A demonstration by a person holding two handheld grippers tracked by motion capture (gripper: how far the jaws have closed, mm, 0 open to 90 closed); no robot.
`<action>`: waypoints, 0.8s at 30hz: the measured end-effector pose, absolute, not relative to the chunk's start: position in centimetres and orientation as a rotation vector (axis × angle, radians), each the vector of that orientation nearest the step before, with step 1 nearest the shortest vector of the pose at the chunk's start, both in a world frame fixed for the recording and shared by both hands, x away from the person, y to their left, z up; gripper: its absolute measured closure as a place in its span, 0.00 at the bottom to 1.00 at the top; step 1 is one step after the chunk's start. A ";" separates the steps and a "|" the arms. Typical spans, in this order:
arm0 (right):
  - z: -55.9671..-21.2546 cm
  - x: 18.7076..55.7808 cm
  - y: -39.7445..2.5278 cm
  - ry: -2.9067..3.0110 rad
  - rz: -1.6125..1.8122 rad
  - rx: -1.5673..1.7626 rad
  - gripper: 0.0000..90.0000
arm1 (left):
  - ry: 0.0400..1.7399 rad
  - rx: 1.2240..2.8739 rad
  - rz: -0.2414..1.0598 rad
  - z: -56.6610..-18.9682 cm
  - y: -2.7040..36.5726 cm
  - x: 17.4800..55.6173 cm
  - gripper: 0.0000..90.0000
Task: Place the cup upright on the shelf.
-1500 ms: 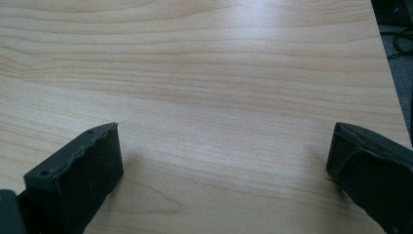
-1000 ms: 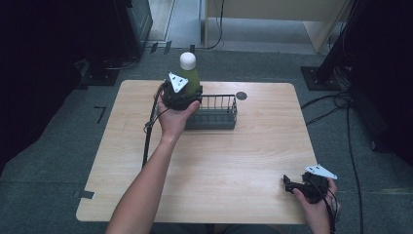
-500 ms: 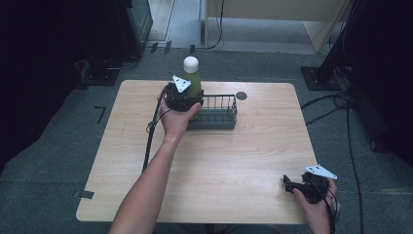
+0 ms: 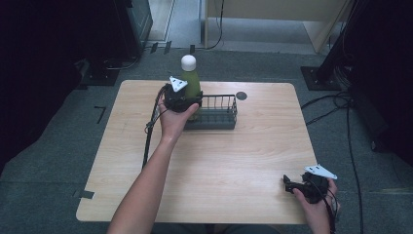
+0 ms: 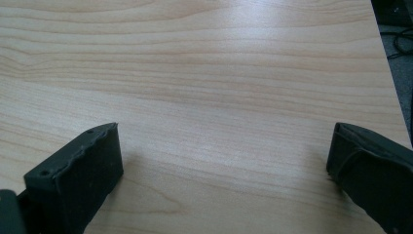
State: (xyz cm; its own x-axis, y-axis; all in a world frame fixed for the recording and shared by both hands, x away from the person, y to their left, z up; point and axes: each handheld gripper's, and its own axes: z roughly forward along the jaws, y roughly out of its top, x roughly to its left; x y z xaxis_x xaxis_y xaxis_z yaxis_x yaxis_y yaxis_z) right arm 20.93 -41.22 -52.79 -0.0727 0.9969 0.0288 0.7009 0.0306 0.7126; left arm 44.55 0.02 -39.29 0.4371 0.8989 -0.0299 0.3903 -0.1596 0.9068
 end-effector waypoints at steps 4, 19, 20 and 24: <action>-52.8 20.9 -41.2 1.825 0.794 1.718 0.00 | 1.115 1.716 0.647 -39.0 0.3 44.4 0.08; -52.8 20.9 -41.2 1.826 0.794 1.718 0.00 | 1.106 1.695 0.618 -38.2 1.3 42.7 0.00; -52.8 20.9 -41.2 1.826 0.794 1.718 0.00 | 1.104 1.694 0.627 -38.2 1.5 42.5 0.00; -52.8 20.9 -41.2 1.826 0.794 1.718 0.00 | 1.099 1.690 0.644 -38.0 2.1 41.9 0.00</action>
